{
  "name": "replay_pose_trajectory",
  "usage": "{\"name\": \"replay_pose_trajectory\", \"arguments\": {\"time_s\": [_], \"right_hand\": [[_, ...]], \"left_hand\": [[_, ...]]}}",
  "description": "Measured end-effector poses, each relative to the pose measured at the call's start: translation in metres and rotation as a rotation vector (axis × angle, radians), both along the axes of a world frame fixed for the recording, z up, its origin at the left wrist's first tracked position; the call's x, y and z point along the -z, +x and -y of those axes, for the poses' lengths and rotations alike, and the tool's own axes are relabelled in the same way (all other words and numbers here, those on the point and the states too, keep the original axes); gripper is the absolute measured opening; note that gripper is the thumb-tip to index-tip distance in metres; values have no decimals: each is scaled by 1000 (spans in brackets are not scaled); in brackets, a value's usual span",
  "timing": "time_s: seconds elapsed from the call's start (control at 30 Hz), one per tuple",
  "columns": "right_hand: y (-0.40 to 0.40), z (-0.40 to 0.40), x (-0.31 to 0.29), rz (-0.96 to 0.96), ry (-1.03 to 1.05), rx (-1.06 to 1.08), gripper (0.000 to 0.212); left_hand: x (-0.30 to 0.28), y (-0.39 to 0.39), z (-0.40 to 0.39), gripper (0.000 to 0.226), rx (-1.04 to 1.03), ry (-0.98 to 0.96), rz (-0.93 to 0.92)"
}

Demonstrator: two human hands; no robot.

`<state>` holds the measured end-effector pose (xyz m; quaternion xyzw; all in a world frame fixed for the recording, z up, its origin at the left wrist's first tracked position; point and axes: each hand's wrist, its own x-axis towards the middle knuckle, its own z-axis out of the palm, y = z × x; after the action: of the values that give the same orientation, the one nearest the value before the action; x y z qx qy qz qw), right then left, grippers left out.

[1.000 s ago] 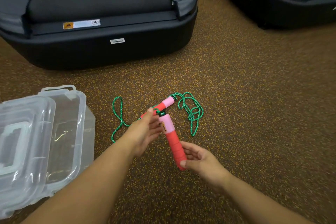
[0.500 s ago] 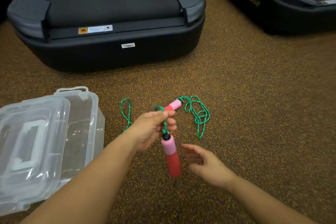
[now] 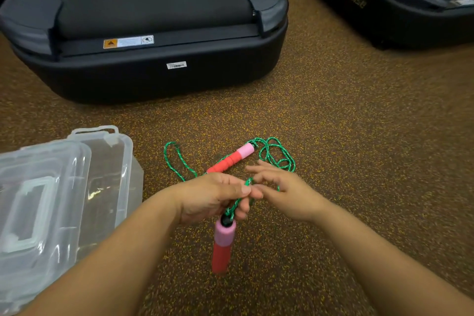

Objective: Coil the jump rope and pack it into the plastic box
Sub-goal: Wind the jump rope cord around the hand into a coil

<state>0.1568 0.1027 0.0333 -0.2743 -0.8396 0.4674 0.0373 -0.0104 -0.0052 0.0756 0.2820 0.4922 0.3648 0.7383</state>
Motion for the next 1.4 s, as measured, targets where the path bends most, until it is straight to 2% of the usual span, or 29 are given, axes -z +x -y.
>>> {"name": "replay_pose_trajectory", "arguments": {"time_s": [0.1,0.2,0.23,0.27,0.33,0.4,0.47,0.53,0.63,0.8,0.93,1.1,1.23,1.3,1.4], "right_hand": [[15,-9,-10,-67,-244,145,17],[19,-14,-27,-160,-291,217,12],[17,-13,-32,-186,-250,213,10],[13,-11,-40,-201,-177,190,8],[4,-6,-57,-207,39,87,9],[-6,1,-79,-228,277,-47,13],[-14,11,-98,-238,409,-129,15],[-21,19,-112,-253,511,-196,17],[-30,25,-123,-301,585,-237,15],[-37,12,-116,-358,482,-21,12],[-36,-6,-90,-322,374,209,10],[-29,-18,-60,-280,196,229,14],[-21,-13,-36,-302,-107,282,10],[-18,-5,-23,-297,-187,286,13],[-12,7,-1,-153,-63,314,25]], "left_hand": [[3,-5,2,20,-36,-1,-30],[6,-8,4,21,-20,1,-30],[5,-8,4,29,0,-5,-18],[3,-8,3,46,21,-29,3],[1,-9,0,90,42,-104,105],[-2,-8,-4,113,26,-110,238],[-7,-5,-7,117,-31,-84,324],[-14,1,-8,111,-145,-78,373],[-21,6,-9,106,-206,-48,387],[-19,4,-11,121,-95,-3,306],[-14,-3,-13,135,10,-28,342],[-10,-5,-14,133,17,3,417],[-11,-4,-17,128,-53,31,511],[-12,-4,-21,128,-123,50,540],[-12,-5,-25,131,-283,62,537]]}}
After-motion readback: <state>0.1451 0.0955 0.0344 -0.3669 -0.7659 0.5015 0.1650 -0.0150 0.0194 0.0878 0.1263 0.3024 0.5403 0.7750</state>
